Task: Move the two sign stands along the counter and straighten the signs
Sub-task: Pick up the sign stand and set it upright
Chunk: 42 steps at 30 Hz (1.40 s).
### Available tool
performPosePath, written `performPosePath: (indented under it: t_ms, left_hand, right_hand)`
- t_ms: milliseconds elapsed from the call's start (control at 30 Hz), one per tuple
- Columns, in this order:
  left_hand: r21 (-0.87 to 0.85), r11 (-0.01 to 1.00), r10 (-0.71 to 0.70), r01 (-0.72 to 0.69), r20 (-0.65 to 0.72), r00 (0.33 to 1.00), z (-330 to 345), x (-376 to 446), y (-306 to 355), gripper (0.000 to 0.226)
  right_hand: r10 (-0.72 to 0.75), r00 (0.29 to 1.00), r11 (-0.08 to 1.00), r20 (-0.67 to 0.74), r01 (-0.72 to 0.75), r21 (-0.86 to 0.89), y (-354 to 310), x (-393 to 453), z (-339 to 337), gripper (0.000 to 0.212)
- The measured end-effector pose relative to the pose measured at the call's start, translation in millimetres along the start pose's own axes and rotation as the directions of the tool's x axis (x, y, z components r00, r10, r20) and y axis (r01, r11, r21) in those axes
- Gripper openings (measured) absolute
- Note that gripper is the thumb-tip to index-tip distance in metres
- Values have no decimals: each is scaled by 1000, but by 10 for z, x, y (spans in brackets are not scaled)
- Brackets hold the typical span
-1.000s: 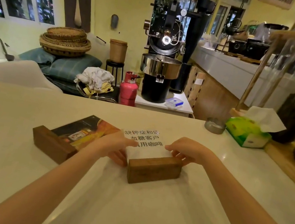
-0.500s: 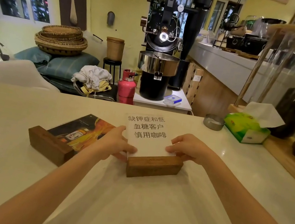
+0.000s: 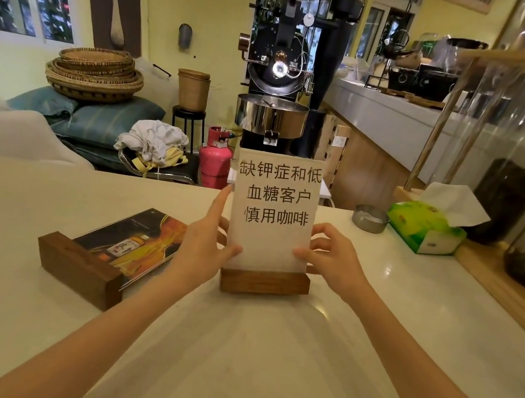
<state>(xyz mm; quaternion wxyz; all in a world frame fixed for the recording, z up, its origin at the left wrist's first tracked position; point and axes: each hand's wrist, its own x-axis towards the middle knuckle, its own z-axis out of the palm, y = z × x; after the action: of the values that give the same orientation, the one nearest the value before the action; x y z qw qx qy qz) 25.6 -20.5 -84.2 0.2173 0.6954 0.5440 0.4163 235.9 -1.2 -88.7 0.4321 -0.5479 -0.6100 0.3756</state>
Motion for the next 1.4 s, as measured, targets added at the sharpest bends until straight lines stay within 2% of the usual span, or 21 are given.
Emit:
performPosePath:
  t_ms: [300, 700, 800, 867, 933, 1000, 1067, 1167, 1233, 1300, 1400]
  left_hand:
    - [31, 993, 120, -118, -83, 989, 101, -205, -51, 90]
    - [53, 981, 192, -188, -89, 977, 113, -262, -109, 82]
    - [53, 986, 159, -158, -27, 987, 33, -239, -91, 78]
    - [100, 989, 101, -112, 102, 990, -114, -185, -124, 66]
    - [192, 980, 10, -60, 253, 967, -305, -113, -208, 53]
    - [233, 973, -92, 9, 349, 933, -528, -53, -294, 42]
    - [223, 971, -164, 82, 377, 912, -760, -4, -380, 33]
    - [291, 951, -202, 107, 320, 925, -1070, 68, -556, 29]
    - [357, 927, -222, 110, 289, 931, -1233, 105, -682, 33]
    - [415, 899, -268, 139, 269, 925, -1349, 142, -798, 41]
    - [445, 854, -398, 269, 226, 889, -1509, 183, -984, 54]
  right_hand:
    - [-94, 995, 995, -26, 94, 30, 98, -125, 14, 24]
    - [-49, 994, 997, -97, 43, -63, 28, -247, 49, 27]
    - [37, 976, 984, -215, -73, -161, -36, -301, 67, 41]
    - [104, 962, 943, -254, -177, -281, -103, -415, 98, 38]
    - [130, 980, 912, -149, -177, -371, -175, -541, 223, 24]
    - [179, 984, 935, 24, -162, -315, -278, -643, 456, 18]
    - [235, 951, 964, 200, -203, -170, -396, -682, 716, 18]
    - [288, 854, 948, 434, -318, -5, -580, -628, 1033, 25]
    - [321, 805, 898, 499, -426, 110, -648, -548, 1220, 20]
    - [367, 792, 820, 488, -523, 231, -664, -444, 1392, 14]
    - [441, 766, 738, 467, -606, 298, -619, -286, 1659, 30]
